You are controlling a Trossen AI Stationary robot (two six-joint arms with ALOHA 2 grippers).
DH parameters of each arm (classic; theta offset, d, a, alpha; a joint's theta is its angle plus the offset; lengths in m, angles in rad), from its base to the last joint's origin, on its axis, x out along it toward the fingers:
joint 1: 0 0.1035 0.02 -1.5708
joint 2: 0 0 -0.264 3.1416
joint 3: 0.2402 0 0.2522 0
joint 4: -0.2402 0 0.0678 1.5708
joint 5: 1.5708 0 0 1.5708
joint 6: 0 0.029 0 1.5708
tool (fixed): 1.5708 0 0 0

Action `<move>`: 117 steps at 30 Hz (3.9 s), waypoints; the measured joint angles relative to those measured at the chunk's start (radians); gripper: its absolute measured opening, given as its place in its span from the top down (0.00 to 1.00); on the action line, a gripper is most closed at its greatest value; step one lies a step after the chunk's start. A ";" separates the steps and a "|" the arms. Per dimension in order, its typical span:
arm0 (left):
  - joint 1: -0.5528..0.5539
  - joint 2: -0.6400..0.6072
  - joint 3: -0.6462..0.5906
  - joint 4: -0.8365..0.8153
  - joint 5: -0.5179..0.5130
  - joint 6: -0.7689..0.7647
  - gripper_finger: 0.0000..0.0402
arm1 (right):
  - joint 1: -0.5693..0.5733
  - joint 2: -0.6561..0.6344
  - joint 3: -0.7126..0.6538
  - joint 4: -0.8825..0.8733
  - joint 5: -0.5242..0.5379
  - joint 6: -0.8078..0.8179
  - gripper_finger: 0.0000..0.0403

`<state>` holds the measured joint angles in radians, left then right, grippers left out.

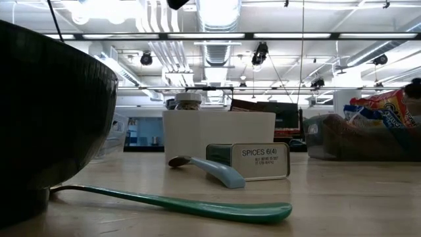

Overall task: Pick & Place Food Item
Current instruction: Put the brown seasoning bottle into the white bin

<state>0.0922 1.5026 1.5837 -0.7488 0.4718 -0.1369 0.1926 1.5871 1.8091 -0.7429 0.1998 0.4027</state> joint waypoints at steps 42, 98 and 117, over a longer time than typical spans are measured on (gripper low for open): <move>-0.003 0.002 -0.003 0.091 0.009 -0.006 0.59 | -0.044 -0.002 -0.005 0.021 -0.069 0.060 0.27; 0.000 -0.197 -0.083 -0.174 -0.279 -0.171 0.08 | -0.165 0.114 -0.160 -0.026 -0.125 -0.040 0.57; 0.001 -0.403 -0.398 0.071 -0.282 -0.310 0.08 | -0.290 0.278 -0.297 0.132 -0.213 -0.191 0.57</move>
<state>0.0929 1.0999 1.1854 -0.6775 0.1902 -0.4465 -0.0977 1.8651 1.5119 -0.6111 -0.0131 0.2114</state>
